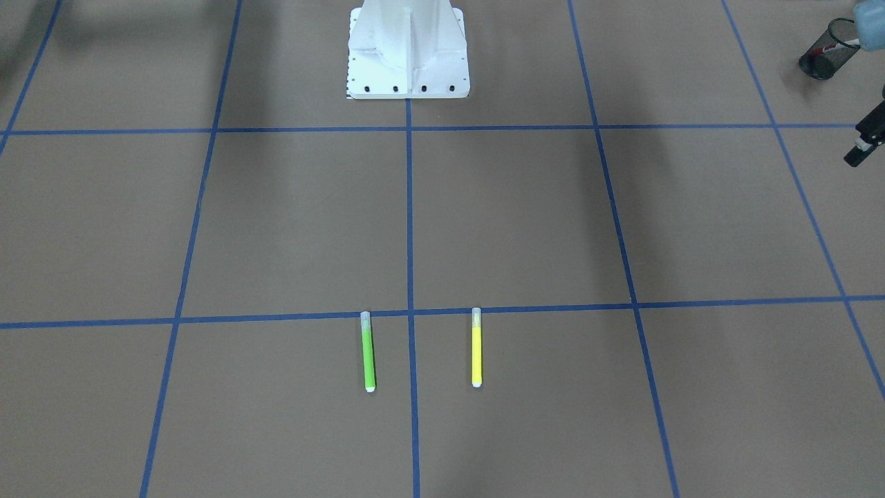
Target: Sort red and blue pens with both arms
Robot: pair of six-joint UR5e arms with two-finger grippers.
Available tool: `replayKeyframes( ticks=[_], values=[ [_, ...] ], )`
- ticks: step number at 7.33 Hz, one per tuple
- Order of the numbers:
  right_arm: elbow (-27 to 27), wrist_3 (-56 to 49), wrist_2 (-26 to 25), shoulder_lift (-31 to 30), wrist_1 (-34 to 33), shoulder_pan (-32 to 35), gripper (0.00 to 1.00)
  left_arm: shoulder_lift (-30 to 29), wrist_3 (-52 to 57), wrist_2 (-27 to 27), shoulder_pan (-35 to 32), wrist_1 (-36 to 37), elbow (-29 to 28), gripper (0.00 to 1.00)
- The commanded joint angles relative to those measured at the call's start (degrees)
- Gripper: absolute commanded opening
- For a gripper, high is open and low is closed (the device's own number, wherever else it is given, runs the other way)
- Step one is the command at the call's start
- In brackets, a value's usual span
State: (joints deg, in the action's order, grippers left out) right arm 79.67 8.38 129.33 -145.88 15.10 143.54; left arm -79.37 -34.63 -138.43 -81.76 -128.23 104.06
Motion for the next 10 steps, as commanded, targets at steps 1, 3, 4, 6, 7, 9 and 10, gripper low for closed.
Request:
replayKeyframes(
  ticks=[1, 3, 4, 6, 7, 9, 10],
  values=[
    [-3.0, -0.1, 0.8, 2.2, 0.1, 0.1, 0.00, 0.0, 0.0, 0.0, -0.1, 0.0, 0.2, 0.99],
    [-3.8, -0.2, 1.4, 2.6, 0.1, 0.2, 0.77, 0.1, 0.0, -0.1, -0.1, 0.1, 0.8, 0.99],
    [-3.8, -0.1, 1.5, 2.4, 0.2, 0.7, 1.00, 0.1, 0.0, -0.1, -0.1, 0.1, 0.9, 0.99],
    [-3.3, -0.2, 2.8, 2.4, 0.7, 1.2, 1.00, 0.1, 0.0, -0.2, -0.2, 0.2, 1.3, 0.99],
    [-2.1, -0.1, 4.5, 3.2, 0.2, 1.3, 1.00, 0.1, 0.0, -0.2, -0.2, 0.2, 1.3, 0.99],
    [0.5, 0.0, 4.9, 6.6, -6.3, 1.1, 1.00, 1.1, -0.1, -0.1, -0.1, 0.2, 1.3, 0.99],
    [1.9, 0.0, 5.0, 9.6, -12.1, 0.1, 1.00, 1.1, -0.1, -0.1, -0.1, 0.2, 1.5, 0.99]
  ],
)
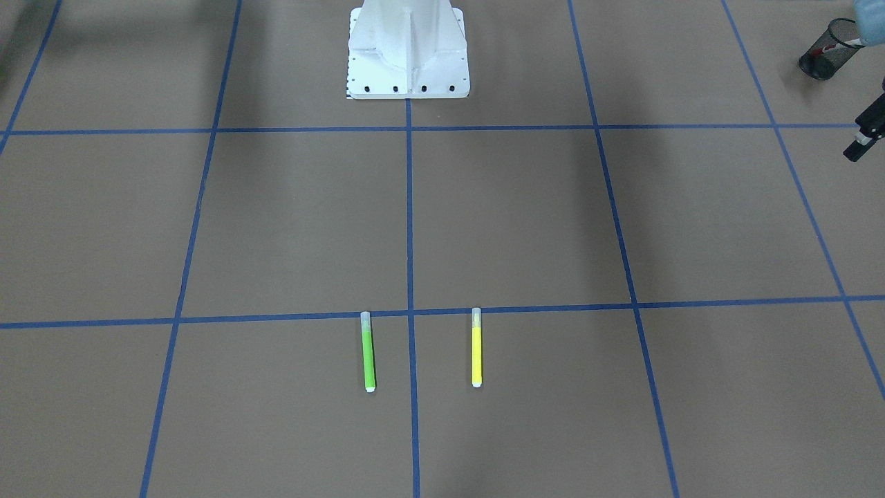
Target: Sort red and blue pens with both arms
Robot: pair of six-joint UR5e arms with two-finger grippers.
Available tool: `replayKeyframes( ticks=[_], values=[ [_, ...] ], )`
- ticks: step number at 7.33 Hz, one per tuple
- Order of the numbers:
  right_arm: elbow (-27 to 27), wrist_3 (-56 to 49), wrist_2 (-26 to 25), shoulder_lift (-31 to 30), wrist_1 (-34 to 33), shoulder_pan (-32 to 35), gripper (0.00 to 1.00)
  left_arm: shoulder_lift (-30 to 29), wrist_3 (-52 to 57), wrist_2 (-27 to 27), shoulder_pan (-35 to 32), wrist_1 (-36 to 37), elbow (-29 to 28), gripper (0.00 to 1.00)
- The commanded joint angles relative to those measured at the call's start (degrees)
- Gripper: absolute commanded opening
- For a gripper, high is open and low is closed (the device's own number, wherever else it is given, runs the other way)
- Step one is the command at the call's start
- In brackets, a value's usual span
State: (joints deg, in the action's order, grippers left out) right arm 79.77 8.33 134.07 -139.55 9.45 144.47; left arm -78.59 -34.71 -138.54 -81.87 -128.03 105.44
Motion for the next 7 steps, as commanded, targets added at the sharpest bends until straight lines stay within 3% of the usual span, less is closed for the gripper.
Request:
replayKeyframes(
  ticks=[1, 2, 5, 7],
  values=[
    [3.2, 0.0, 0.1, 7.0, -12.6, -3.2, 1.00, 0.5, 0.0, -0.1, 0.0, 0.0, 0.3, 0.99],
    [5.8, 0.1, 0.1, 10.5, -21.1, -5.8, 1.00, 0.5, 0.0, -0.1, 0.0, 0.0, 0.2, 0.99],
    [14.1, 0.5, 0.1, 18.2, -40.4, -21.9, 1.00, 0.5, 0.0, 0.0, 0.0, 0.1, -0.2, 0.99],
    [19.6, 0.5, 0.5, 25.5, -56.7, -32.1, 1.00, 1.0, 0.1, 0.1, 0.1, 0.2, -0.7, 0.99]
  ],
)
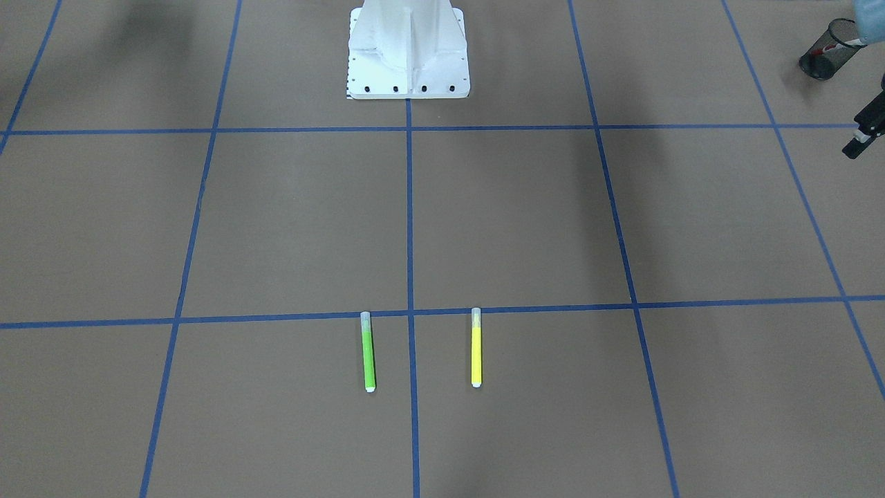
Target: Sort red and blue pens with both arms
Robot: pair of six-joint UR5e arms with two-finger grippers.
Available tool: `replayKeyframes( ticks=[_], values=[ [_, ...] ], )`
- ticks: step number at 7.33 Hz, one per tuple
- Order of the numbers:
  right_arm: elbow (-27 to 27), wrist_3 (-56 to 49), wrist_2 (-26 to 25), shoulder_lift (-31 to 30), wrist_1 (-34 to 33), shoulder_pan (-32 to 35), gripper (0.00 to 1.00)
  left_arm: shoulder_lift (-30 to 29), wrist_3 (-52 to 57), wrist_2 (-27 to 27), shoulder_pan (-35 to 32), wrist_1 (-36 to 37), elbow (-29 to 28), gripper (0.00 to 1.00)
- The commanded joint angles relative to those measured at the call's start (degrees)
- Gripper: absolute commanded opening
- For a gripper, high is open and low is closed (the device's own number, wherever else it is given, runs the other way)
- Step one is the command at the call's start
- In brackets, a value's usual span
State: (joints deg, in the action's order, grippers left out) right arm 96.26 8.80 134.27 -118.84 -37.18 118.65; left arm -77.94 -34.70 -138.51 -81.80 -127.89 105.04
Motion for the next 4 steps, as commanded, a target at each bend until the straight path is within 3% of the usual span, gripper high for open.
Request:
replayKeyframes(
  ticks=[1, 4],
  values=[
    [3.1, 0.1, 0.6, 8.6, -15.2, -11.5, 1.00, 0.4, 0.1, 0.2, 0.3, 0.4, -0.4, 0.99],
    [3.5, 0.1, 0.3, 20.3, -32.1, -24.0, 1.00, -0.6, 4.6, 0.5, 0.6, 6.8, -0.8, 0.98]
  ],
)
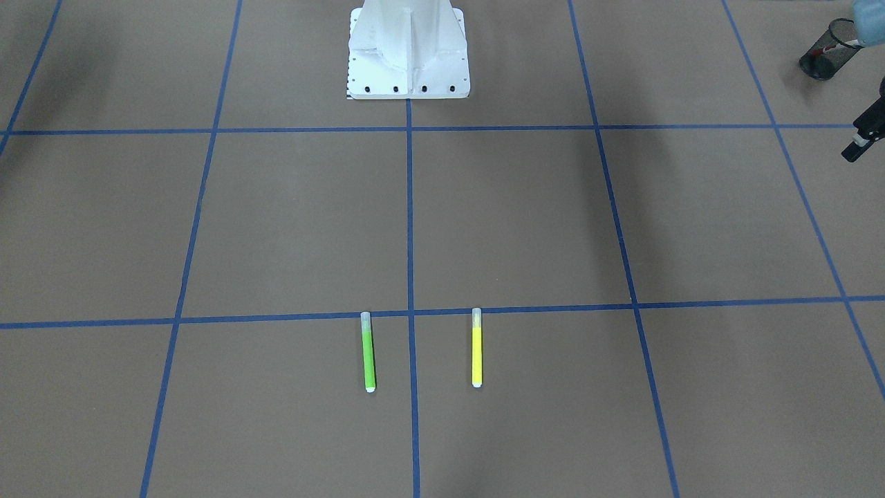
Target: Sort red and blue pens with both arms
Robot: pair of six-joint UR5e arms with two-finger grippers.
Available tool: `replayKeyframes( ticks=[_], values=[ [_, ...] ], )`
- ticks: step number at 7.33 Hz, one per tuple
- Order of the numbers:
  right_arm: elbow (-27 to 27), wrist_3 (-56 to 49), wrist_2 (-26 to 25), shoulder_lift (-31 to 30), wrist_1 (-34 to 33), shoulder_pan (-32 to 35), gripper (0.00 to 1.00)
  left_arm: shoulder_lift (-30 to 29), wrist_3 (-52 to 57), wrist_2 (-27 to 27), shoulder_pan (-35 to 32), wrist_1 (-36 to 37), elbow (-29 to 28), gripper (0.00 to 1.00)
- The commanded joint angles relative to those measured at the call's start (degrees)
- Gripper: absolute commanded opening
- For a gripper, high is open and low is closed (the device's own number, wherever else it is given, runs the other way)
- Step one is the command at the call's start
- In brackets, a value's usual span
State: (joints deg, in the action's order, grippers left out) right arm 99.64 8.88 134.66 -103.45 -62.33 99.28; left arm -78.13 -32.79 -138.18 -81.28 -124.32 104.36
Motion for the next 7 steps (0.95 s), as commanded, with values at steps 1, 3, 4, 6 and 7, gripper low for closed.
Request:
replayKeyframes(
  ticks=[1, 3, 4, 6, 7],
  values=[
    [0.1, 0.0, -0.2, 8.4, -12.3, -7.6, 1.00, -2.4, 4.6, 1.7, 0.7, 7.6, -0.1, 0.98],
    [0.1, -0.1, 0.0, 14.0, -20.3, -11.6, 1.00, -10.4, 16.4, 7.5, 0.6, 23.9, -0.5, 0.98],
    [0.0, -0.1, -0.1, 14.8, -21.9, -13.7, 1.00, -16.6, 21.9, 9.7, 0.4, 32.7, -2.3, 0.99],
    [0.1, -0.1, -0.1, 15.4, -23.9, -17.6, 1.00, -19.5, 26.4, 9.8, 0.3, 34.1, -10.0, 0.99],
    [0.4, -0.2, 0.1, 16.2, -25.7, -18.7, 1.00, -19.5, 26.4, 8.4, 0.3, 34.1, -12.9, 0.99]
  ],
)
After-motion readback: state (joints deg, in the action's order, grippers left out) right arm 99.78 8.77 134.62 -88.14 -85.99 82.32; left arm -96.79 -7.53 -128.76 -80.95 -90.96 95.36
